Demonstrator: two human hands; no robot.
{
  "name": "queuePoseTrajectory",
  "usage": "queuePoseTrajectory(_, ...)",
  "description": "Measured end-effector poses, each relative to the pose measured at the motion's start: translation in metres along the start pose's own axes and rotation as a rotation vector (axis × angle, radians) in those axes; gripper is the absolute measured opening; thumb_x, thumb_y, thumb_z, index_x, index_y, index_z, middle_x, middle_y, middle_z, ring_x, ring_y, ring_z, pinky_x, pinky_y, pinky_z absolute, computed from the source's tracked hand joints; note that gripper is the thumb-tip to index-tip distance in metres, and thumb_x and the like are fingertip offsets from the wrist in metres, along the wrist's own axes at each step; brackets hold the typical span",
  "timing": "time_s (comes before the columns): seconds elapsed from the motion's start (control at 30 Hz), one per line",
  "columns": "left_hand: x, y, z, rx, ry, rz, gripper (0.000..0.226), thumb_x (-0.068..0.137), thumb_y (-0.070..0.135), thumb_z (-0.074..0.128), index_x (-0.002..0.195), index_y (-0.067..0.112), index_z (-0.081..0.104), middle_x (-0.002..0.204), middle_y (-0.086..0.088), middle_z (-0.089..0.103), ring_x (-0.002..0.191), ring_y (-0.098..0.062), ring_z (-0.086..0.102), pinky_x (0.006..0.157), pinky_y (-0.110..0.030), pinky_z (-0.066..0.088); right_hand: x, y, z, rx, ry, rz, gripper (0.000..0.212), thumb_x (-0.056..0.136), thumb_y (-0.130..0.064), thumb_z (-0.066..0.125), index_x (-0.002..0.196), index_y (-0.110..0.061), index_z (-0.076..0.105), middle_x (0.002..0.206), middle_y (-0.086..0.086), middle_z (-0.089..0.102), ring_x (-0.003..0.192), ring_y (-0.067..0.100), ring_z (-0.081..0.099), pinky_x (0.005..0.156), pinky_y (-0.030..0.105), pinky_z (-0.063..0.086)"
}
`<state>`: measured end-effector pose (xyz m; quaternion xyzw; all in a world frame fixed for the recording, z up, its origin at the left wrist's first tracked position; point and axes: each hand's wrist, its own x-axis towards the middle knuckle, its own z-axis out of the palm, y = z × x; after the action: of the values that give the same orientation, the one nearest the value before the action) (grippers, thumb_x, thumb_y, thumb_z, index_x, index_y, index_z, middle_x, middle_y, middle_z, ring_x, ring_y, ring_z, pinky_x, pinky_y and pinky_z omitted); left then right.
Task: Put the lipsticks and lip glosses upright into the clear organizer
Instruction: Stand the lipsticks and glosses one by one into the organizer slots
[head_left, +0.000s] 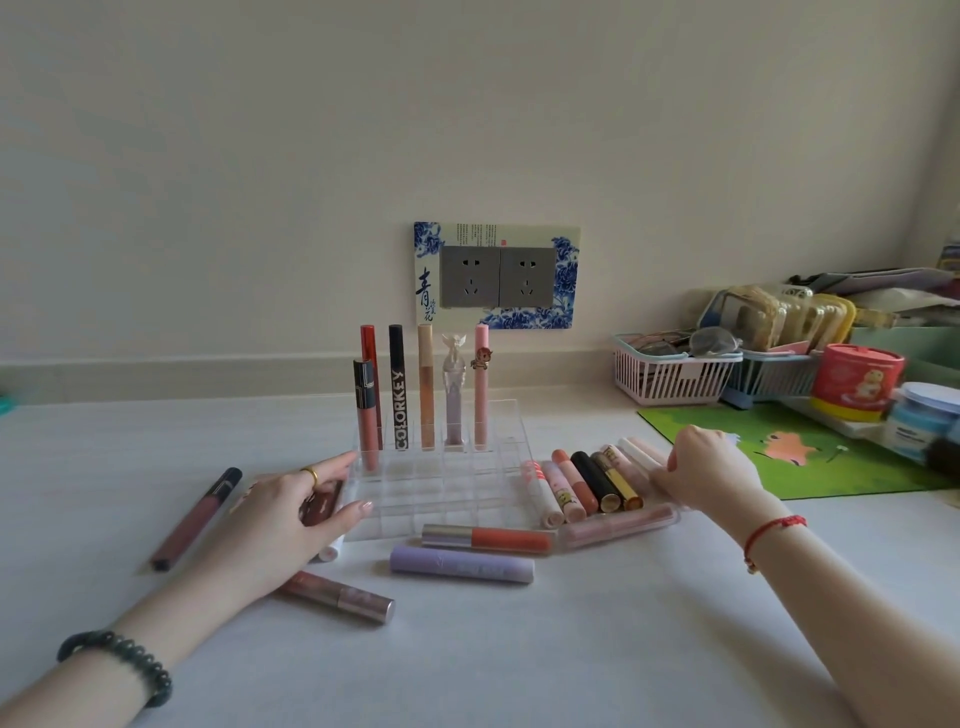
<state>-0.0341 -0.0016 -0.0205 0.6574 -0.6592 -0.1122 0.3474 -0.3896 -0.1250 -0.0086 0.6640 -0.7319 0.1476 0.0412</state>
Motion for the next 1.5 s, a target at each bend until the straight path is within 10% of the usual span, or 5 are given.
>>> queuePoseTrajectory(0.23, 0.001, -0.001, 0.0, 0.018, 0.002, 0.011, 0.054, 0.075, 0.049, 0.061, 0.126, 0.044, 0.044, 0.108, 0.015, 0.06, 0.062, 0.002, 0.067, 0.084, -0.025, 0.049, 0.001, 0.004, -0.004, 0.113, 0.003, 0.003, 0.026, 0.083, -0.023, 0.057, 0.062, -0.008, 0.052, 0.06, 0.002, 0.046, 0.053, 0.017, 0.045, 0.044, 0.024, 0.037)
queuePoseTrajectory(0.4, -0.001, 0.002, -0.001, 0.019, -0.011, 0.003, 0.055, 0.076, 0.049, 0.061, 0.128, 0.041, 0.043, 0.114, 0.015, 0.057, 0.054, 0.001, 0.066, 0.082, -0.029, 0.051, -0.011, -0.004, -0.023, 0.654, -0.028, -0.132, 0.045, 0.088, -0.031, 0.053, 0.052, -0.005, 0.058, 0.054, 0.007, 0.048, 0.05, 0.018, 0.039, 0.054, 0.026, 0.034)
queuePoseTrajectory(0.6, -0.001, 0.002, -0.004, 0.089, -0.003, 0.018, 0.06, 0.075, 0.056, 0.056, 0.13, 0.044, 0.038, 0.115, 0.022, 0.055, 0.063, 0.008, 0.064, 0.07, -0.016, 0.046, -0.021, -0.035, -0.047, 1.039, -0.15, -0.287, 0.038, 0.09, -0.026, 0.045, 0.077, 0.007, 0.059, 0.066, 0.013, 0.054, 0.059, 0.019, 0.045, 0.062, 0.031, 0.041)
queuePoseTrajectory(0.93, -0.001, 0.003, -0.004, 0.043, -0.028, -0.01, 0.056, 0.077, 0.053, 0.058, 0.13, 0.044, 0.04, 0.111, 0.021, 0.051, 0.059, 0.007, 0.065, 0.083, -0.025, 0.049, -0.003, -0.095, -0.059, 0.858, -0.016, -0.486, 0.01, 0.086, -0.017, 0.056, 0.091, -0.009, 0.06, 0.072, -0.005, 0.063, 0.062, 0.006, 0.06, 0.055, 0.011, 0.052)
queuePoseTrajectory(1.5, 0.0, 0.002, -0.003, 0.142, 0.022, -0.006, 0.057, 0.077, 0.055, 0.057, 0.13, 0.044, 0.041, 0.085, 0.022, 0.055, 0.054, 0.006, 0.055, 0.065, -0.022, 0.042, 0.01, -0.121, -0.022, 0.713, 0.055, -0.428, 0.015, 0.082, -0.016, 0.063, 0.092, -0.008, 0.068, 0.086, 0.006, 0.069, 0.078, 0.016, 0.062, 0.075, 0.027, 0.052)
